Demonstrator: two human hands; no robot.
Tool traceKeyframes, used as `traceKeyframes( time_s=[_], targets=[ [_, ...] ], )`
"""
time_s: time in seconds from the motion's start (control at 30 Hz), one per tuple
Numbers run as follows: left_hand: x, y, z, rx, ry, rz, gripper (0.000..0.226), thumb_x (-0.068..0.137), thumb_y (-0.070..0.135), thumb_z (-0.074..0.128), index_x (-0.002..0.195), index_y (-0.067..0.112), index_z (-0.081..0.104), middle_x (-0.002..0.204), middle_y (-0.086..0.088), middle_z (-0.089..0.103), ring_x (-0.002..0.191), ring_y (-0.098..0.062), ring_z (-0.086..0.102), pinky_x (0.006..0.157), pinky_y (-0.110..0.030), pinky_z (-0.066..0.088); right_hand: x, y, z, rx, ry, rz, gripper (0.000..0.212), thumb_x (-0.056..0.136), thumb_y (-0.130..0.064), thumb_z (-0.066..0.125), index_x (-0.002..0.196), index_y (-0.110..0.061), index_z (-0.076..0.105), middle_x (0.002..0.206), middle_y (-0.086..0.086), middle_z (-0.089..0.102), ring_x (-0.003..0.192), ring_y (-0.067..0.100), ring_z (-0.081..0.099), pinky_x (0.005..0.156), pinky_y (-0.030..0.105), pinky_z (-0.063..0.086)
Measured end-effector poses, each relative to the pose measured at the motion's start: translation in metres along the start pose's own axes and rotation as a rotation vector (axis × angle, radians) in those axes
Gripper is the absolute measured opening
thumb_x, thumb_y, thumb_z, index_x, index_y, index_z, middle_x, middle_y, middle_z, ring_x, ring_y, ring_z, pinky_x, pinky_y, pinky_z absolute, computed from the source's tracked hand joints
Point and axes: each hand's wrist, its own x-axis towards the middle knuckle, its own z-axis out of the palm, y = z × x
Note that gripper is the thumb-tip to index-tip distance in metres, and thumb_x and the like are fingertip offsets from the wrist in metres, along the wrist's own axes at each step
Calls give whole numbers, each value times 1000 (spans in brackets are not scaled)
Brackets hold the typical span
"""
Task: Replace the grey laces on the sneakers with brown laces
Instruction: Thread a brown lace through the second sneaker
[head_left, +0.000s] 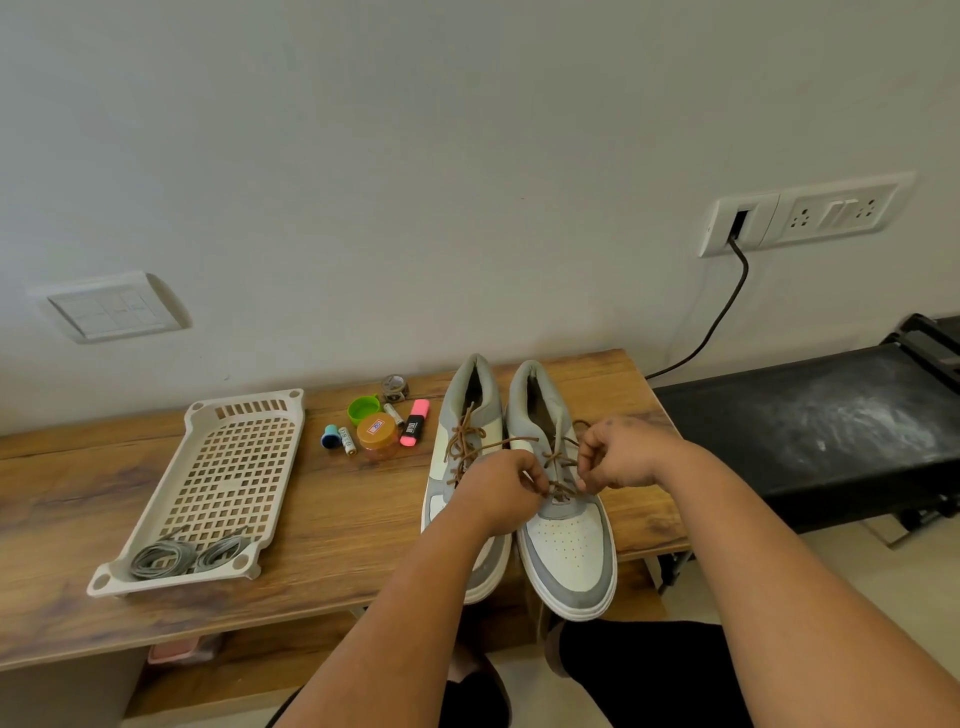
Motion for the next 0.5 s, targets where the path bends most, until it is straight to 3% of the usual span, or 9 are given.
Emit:
traceKeyframes(
  time_s=[0.13, 0.27, 0.4, 0.5],
  targets=[
    [-2, 0, -4, -17, -33, -8, 21, 87, 4, 61, 87, 20, 73, 91, 7, 68, 89, -9, 60, 83, -26, 50, -2, -4, -2, -8, -80, 20, 17, 79, -8, 78, 84, -23, 71, 87, -6, 67, 79, 7, 61, 63, 20, 49],
    [-2, -1, -4, -34, -21, -15, 18, 85, 3, 64, 85, 19, 72, 84, 10, 64, 83, -6, 57, 76, -22, 47, -3, -7, -3, 32, -52, -8, 20, 79, -4, 76, 85, -23, 76, 91, -6, 71, 88, 9, 65, 77, 24, 57],
    [-2, -4, -5, -48, 1, -7, 19, 78, 7, 76, 83, 22, 66, 85, 6, 66, 88, -14, 64, 87, -32, 55, -2, -8, -1, 56, -22, -28, 22, 77, -2, 77, 87, -21, 73, 88, -6, 70, 88, 11, 66, 82, 29, 58],
    [0, -6, -5, -34, -9, 21, 21, 75, 15, 84, 90, 19, 72, 88, 6, 69, 86, -10, 65, 79, -24, 54, 0, -8, 0, 79, -22, -3, 23, 77, -1, 76, 92, -19, 72, 91, -3, 72, 91, 13, 68, 85, 33, 58]
  ],
)
